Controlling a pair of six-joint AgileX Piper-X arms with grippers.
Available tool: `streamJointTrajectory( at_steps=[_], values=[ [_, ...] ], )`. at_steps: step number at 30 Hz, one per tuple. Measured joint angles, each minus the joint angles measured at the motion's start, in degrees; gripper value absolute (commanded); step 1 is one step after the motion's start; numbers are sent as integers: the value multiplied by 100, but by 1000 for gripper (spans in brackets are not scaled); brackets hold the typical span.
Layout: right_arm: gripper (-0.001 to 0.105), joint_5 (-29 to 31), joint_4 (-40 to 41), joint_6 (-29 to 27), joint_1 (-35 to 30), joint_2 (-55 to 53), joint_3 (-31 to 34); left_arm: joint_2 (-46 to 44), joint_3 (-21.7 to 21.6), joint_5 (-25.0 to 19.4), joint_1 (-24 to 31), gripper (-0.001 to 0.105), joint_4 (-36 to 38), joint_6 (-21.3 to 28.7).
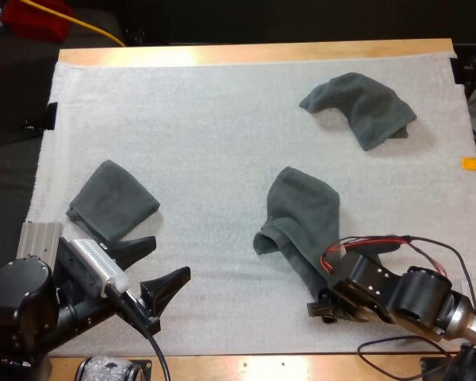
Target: Pick towel from pile, fold and stack
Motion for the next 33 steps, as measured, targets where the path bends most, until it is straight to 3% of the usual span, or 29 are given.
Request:
streamJointTrajectory(
  at_steps=[6,18,24,33],
  values=[
    [71,-285,-421,544,0,0,418,0,0,0,0,70,0,0],
    [71,-614,-2304,2113,0,0,1675,0,0,0,0,70,0,0],
    [71,-555,-3197,2769,0,0,2072,0,0,0,0,70,0,0],
    [71,-108,-3589,3248,0,-11,2353,0,0,0,0,70,0,-2]
  ],
)
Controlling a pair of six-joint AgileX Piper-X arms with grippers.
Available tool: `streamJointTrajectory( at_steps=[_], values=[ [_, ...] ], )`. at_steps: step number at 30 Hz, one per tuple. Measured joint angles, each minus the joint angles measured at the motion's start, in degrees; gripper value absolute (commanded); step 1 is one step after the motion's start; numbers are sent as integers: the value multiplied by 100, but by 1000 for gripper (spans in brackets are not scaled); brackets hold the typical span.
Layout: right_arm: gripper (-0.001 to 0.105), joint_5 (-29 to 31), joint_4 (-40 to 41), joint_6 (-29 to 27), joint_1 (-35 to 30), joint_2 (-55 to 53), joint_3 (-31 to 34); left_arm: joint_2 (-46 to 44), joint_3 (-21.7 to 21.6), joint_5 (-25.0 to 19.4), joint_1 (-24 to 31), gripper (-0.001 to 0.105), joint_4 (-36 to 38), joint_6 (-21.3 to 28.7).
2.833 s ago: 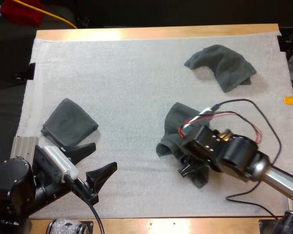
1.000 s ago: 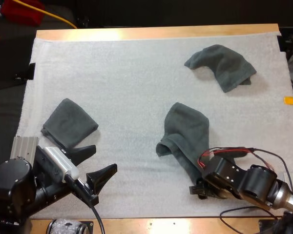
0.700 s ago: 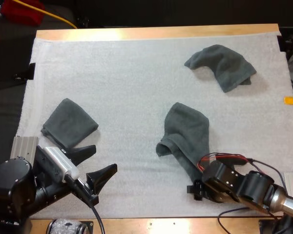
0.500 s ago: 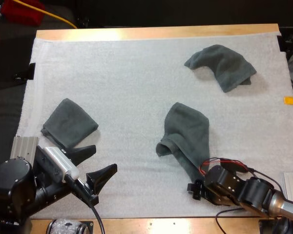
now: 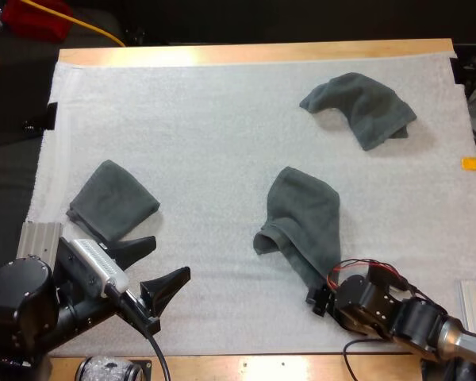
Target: Pick towel from pile, fold and stack
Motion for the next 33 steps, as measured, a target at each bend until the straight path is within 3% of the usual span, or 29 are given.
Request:
streamJointTrajectory(
  at_steps=[7,21,33],
  values=[
    [71,141,-699,605,0,-20,424,0,0,8,0,70,121,-26],
    [71,399,-1289,855,0,-53,618,0,0,14,0,70,123,-26],
    [71,365,-2203,1054,0,626,604,0,0,23,0,70,205,-26]
  ],
)
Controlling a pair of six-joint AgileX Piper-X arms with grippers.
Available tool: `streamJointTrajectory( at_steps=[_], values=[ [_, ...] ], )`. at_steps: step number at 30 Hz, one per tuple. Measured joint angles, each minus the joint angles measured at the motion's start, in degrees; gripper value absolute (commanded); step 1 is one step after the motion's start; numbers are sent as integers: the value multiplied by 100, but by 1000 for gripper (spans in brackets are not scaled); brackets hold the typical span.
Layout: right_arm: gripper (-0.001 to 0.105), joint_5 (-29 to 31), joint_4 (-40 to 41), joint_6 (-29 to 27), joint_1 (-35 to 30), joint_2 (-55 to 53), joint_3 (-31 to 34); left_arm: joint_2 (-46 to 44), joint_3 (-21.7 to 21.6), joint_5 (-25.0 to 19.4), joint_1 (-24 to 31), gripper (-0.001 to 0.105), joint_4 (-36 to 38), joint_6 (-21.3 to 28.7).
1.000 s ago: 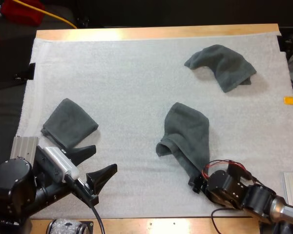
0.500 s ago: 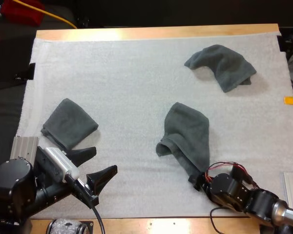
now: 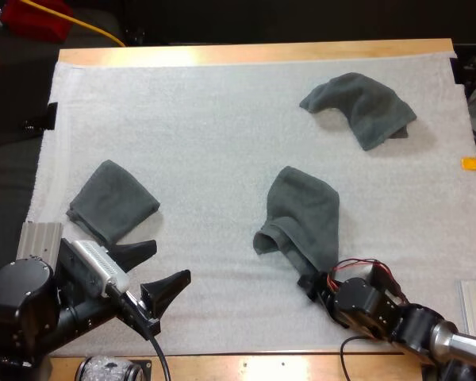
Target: Pick towel from pile, fold and stack
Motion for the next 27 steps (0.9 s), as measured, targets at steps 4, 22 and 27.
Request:
streamJointTrajectory(
  at_steps=[4,22,27],
  values=[
    [71,0,0,19,0,-3,0,0,0,0,0,70,144,0],
    [51,-26,373,43,0,-3,-81,0,920,23,0,70,1151,-92],
    [39,41,526,61,0,4,-62,0,929,23,0,70,1165,-92]
  ],
)
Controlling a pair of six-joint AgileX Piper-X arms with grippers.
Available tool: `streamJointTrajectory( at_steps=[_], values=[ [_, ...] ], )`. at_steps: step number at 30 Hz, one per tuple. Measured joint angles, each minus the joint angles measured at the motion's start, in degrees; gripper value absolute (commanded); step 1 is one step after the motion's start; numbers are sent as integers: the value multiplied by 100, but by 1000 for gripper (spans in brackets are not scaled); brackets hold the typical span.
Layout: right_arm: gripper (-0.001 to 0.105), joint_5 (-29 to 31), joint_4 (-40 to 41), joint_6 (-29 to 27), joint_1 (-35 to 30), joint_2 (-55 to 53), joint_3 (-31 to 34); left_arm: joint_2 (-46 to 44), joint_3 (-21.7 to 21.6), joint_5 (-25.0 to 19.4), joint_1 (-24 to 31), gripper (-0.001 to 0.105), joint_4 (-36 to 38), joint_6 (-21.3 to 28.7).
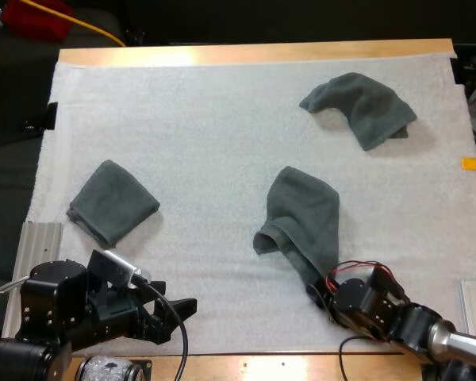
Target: Pick towel from pile, fold and stack
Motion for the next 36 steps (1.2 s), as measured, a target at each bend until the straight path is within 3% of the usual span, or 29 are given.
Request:
streamJointTrajectory(
  at_steps=[3,5,9,15,21,36],
  values=[
    [37,15,43,13,0,0,-4,0,0,0,0,70,0,0],
    [29,32,92,18,0,0,-4,0,0,0,0,70,0,0],
    [1,36,275,18,0,10,-4,0,0,103,0,70,0,0],
    [1,70,328,-206,0,7,-4,0,0,307,0,70,0,0],
    [1,45,500,-969,0,-19,-75,0,0,370,0,70,0,0],
    [1,538,3801,-4019,0,-248,-985,0,0,376,0,70,-40,0]
  ],
)
